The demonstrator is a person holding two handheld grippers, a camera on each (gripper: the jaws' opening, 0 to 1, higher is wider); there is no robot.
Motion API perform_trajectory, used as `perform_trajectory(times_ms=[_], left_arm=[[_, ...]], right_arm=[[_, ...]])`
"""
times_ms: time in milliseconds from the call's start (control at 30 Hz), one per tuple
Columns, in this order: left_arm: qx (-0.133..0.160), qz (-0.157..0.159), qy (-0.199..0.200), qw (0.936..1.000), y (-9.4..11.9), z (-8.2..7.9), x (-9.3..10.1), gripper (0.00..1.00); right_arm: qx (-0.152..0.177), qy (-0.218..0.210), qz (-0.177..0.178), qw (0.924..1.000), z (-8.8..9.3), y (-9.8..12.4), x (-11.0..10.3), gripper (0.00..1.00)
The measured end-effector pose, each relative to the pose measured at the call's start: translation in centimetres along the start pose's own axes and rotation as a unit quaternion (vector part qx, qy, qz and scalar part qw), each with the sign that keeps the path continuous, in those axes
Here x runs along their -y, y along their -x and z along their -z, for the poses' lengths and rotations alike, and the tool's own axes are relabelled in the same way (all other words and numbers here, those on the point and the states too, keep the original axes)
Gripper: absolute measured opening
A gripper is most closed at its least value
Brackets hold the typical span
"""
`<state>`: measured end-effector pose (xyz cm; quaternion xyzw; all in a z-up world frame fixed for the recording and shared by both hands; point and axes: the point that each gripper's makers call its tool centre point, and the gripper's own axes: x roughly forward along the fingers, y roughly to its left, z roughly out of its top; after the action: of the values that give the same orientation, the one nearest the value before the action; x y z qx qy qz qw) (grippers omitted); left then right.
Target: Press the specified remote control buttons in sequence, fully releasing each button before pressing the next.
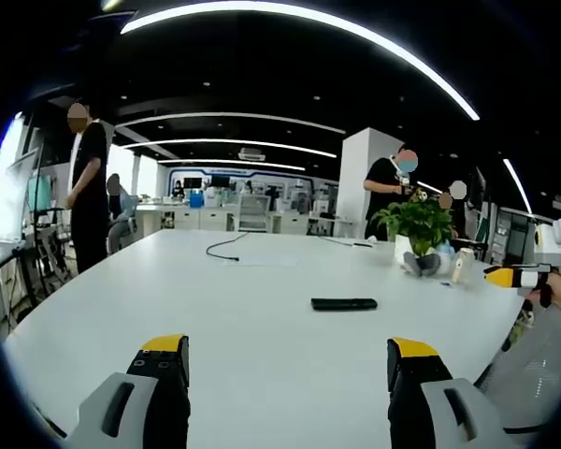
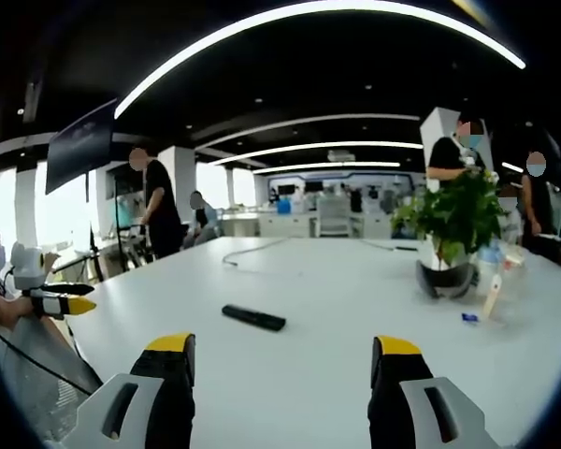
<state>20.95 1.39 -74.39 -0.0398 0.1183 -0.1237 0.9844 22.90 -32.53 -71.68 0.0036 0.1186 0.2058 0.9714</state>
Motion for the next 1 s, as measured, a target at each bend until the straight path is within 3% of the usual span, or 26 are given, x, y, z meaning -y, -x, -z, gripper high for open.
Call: perform_trajectory(times_ms=[133, 300, 567, 800, 1000], left_arm=[[-0.012, -0.005, 0.003, 0.9999, -0.1, 0.4, -0.2, 0.91], [-0.026, 0.001, -0.003, 0.9996, -0.2, 0.9, 0.1, 0.90], [-0.022, 0.008, -0.001, 0.9997, -0.3, 0.6, 0.2, 0.87], [0.017, 0.014, 0.017, 0.9996, 0.0, -0.6, 0.4, 0.92], [0.022, 0.007, 0.014, 0.9996, -0.1, -0.7, 0.0, 1.00]], right_arm=[[-0.016, -0.005, 0.000, 0.9999, 0.6, -0.3, 0.2, 0.77], [-0.006, 0.008, -0.004, 0.9999, 0.2, -0.2, -0.2, 0.77], [0.001, 0.012, 0.005, 0.9999, -0.2, -0.3, 0.0, 0.81], [-0.006, 0.008, 0.020, 0.9998, 0.1, -0.2, 0.7, 0.86], [-0.007, 0.010, 0.017, 0.9998, 0.1, -0.4, 0.5, 0.88]])
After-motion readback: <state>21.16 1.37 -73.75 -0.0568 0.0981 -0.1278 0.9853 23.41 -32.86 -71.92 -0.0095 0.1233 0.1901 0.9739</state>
